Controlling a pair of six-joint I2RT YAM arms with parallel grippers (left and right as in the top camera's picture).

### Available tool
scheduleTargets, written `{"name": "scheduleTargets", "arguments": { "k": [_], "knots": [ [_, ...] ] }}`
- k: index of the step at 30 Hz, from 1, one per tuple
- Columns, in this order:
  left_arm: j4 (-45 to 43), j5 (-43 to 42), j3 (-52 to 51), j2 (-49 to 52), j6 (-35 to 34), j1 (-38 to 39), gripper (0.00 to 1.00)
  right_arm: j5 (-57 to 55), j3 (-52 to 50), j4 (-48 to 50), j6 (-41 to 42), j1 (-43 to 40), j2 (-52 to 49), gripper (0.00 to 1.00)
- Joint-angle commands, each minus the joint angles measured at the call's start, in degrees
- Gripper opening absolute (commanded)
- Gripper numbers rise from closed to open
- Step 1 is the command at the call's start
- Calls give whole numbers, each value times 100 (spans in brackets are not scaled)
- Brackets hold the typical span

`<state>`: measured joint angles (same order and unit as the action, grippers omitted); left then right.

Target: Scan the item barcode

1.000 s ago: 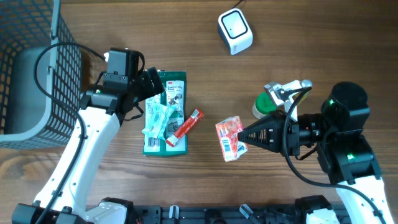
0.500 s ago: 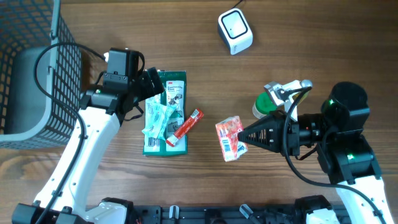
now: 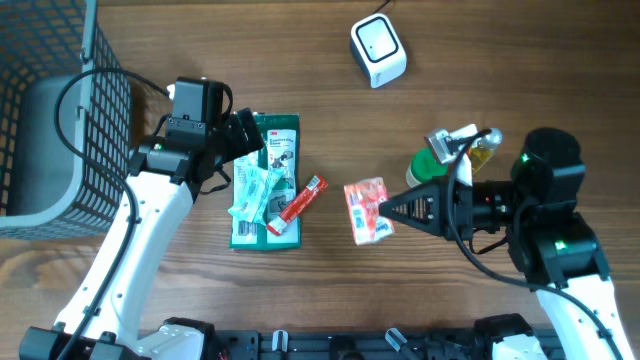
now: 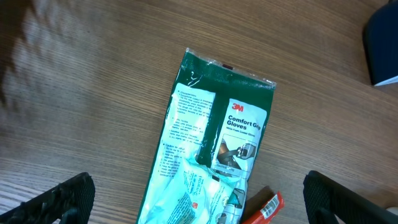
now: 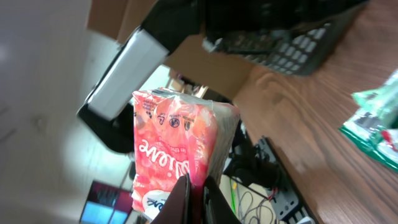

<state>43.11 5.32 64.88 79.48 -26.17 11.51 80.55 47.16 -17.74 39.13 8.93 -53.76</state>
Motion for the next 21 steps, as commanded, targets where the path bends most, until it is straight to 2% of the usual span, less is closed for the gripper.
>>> {"name": "scheduleTargets", "arguments": {
  "k": [1,8,17,21],
  "knots": [
    [-15,55,7,-9,46,-17,100,-501,2,-247,-109,-26,-173,4],
    [-15,57,7,-9,46,-17,100,-1298,0,-887,-610,245,-341,4],
    [-15,57,7,-9,46,-17,100,-4354,0,-1845,-610,1502,-385,4],
    [-15,57,4,-9,46,-17,100,-5097,2,-1919,-590,1838,-601,4]
  ]
}}
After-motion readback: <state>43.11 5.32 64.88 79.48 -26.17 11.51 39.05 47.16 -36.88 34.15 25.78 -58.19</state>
